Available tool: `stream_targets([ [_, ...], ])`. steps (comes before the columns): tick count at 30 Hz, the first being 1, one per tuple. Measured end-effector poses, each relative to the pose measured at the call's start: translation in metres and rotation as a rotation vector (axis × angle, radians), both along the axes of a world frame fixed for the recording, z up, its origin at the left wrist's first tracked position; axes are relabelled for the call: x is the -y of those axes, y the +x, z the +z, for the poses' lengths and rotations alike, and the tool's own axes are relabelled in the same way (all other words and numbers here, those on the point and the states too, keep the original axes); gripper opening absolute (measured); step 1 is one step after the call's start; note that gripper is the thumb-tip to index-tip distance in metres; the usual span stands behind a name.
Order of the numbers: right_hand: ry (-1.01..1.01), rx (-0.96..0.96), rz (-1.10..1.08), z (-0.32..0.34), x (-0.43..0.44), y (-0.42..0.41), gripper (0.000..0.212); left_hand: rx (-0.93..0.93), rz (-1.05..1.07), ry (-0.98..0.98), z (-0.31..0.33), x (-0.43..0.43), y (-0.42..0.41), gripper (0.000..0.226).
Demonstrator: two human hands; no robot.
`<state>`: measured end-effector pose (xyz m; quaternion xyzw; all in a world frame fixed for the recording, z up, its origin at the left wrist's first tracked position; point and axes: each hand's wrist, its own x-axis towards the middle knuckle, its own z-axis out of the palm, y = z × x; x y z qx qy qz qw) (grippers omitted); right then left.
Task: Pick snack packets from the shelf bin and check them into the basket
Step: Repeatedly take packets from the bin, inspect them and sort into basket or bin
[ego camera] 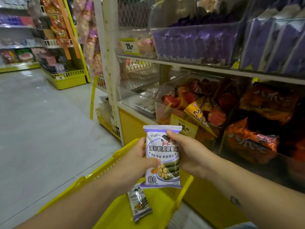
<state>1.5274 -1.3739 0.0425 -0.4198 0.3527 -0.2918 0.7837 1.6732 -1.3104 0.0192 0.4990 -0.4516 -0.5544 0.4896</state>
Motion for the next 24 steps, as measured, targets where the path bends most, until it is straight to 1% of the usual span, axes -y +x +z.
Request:
stream_targets([
  [5,-0.056,0.017,0.024,-0.003,-0.003,0.001,0.042,-0.083,0.136,0.016,0.007,0.002,-0.002,0.024],
  [8,-0.058,0.024,0.062,-0.001,-0.006,0.000,0.041,-0.107,0.182,0.046,0.011,-0.002,-0.001,0.023],
  [11,-0.042,-0.008,0.098,0.001,-0.009,0.000,0.045,-0.190,0.244,0.113,0.010,-0.004,0.001,0.024],
  [13,-0.002,0.000,0.128,0.002,-0.011,0.000,0.042,-0.227,0.280,0.141,0.012,-0.007,0.003,0.025],
  [17,0.074,0.046,0.117,0.003,-0.016,0.003,0.036,-0.205,0.304,0.080,0.014,-0.011,0.005,0.020],
  [24,0.131,0.114,0.069,0.004,-0.016,0.004,0.041,-0.203,0.322,0.055,0.017,-0.013,0.007,0.028],
])
